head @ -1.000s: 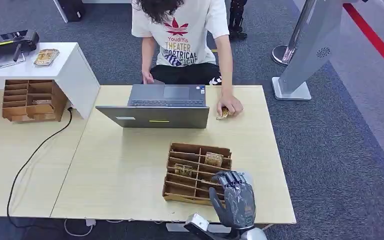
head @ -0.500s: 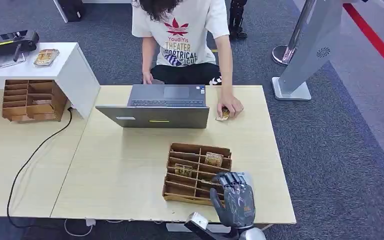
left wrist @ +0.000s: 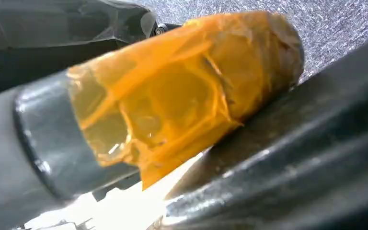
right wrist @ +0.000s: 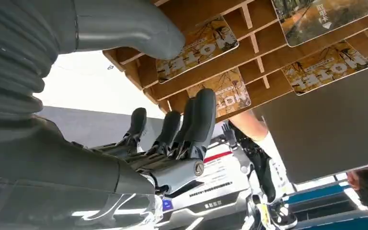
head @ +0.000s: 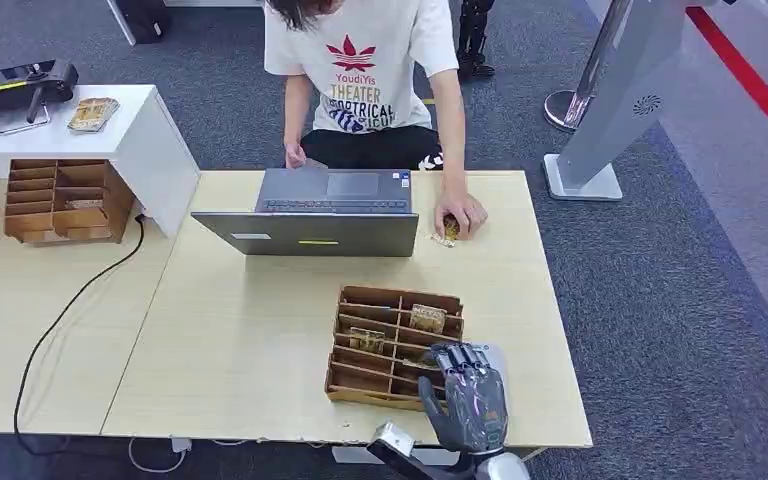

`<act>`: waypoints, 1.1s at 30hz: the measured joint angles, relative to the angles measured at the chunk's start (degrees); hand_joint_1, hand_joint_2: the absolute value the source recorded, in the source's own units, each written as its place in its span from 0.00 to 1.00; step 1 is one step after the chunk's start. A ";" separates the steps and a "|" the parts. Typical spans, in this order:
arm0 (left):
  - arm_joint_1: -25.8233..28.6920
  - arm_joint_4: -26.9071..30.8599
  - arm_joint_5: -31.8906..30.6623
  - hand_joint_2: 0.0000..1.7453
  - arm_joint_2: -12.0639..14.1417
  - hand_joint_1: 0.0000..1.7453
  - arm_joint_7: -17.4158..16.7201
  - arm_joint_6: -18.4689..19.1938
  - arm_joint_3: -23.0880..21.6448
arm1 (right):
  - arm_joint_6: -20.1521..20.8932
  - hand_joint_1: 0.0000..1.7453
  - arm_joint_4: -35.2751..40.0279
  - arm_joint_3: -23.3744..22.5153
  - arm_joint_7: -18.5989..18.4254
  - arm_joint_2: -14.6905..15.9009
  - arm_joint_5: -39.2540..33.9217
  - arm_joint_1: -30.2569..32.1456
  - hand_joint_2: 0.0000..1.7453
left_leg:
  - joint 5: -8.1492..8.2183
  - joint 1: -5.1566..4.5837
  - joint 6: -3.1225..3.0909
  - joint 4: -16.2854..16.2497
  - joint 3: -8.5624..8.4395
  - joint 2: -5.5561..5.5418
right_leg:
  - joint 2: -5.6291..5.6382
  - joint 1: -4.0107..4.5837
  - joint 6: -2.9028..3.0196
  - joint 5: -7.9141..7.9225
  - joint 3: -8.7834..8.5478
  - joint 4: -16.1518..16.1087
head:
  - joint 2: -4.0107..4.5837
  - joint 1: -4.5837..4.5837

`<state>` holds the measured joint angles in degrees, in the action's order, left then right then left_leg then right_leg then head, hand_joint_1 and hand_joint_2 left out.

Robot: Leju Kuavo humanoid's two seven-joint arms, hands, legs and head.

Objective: Pass the card to the sensor for recognition and then transmit it.

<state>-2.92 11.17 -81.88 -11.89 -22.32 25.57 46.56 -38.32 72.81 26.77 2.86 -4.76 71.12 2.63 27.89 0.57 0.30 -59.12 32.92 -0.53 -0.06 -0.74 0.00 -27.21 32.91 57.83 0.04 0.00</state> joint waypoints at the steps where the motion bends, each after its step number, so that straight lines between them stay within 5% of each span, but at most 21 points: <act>1: 0.00 0.00 -0.07 0.00 0.00 0.00 0.00 0.00 0.00 | 0.00 0.45 -0.09 0.00 0.07 0.00 0.00 -0.05 1.00 | 0.00 0.00 0.00 0.00 0.00 0.00 | 0.00 0.00 0.00 0.00 0.00 0.00 | 0.00 0.02; 12: -0.03 0.00 -0.24 0.00 0.00 0.00 0.02 0.04 0.00 | 0.00 0.46 -0.79 0.00 0.15 -0.28 -0.15 -0.37 1.00 | 0.00 0.00 0.00 0.00 0.00 0.00 | 0.00 0.00 0.00 0.00 0.00 0.00 | 0.00 0.00; 30: -0.09 0.00 -0.61 0.00 0.04 0.00 0.02 0.20 -0.04 | -0.02 0.34 -2.17 -0.22 0.48 -0.76 -0.33 -1.40 1.00 | 0.00 0.00 0.00 0.00 0.00 0.00 | 0.00 0.00 0.00 0.00 0.00 0.00 | 0.00 0.02; 33: -0.10 0.00 -0.68 0.00 0.04 0.00 0.02 0.22 -0.07 | -0.02 0.41 -2.36 -0.37 0.48 -0.79 -0.35 -1.46 1.00 | 0.00 0.00 0.00 0.00 0.01 0.00 | 0.00 0.00 0.00 0.00 0.00 0.00 | 0.00 0.00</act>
<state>-3.03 11.17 -82.55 -11.85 -22.29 25.79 46.49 -38.34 70.44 26.40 3.34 -5.55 70.77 1.17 27.90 0.57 0.30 -59.12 32.93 -0.53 -0.06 -0.75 0.00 -27.21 32.91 57.83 0.04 0.00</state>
